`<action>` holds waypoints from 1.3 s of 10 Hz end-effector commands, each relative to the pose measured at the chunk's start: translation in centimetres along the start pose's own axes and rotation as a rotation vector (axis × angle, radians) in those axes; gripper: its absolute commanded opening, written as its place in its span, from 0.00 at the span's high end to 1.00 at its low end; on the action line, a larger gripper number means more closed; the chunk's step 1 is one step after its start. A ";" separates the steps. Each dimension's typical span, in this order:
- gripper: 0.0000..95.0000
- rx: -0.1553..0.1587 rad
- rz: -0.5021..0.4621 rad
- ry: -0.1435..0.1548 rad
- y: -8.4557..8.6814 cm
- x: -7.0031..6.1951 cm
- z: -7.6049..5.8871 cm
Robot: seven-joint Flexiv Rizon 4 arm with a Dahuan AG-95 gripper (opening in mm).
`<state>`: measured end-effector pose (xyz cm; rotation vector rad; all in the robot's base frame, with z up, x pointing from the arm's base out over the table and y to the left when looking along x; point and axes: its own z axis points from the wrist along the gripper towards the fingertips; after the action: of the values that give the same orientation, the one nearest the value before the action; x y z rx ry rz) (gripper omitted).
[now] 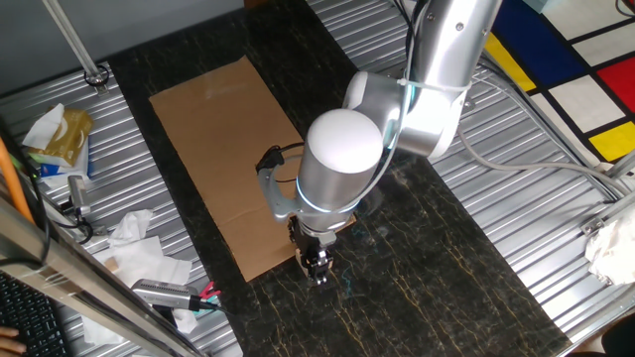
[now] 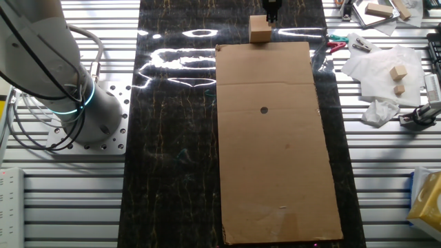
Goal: Grab the block and place it at the designated location
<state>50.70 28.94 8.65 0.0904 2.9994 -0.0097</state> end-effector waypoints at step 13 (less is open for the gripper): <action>0.20 -0.003 -0.006 -0.003 -0.6 0.1 1.3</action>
<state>50.80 28.36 7.17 0.0849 2.9969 -0.0051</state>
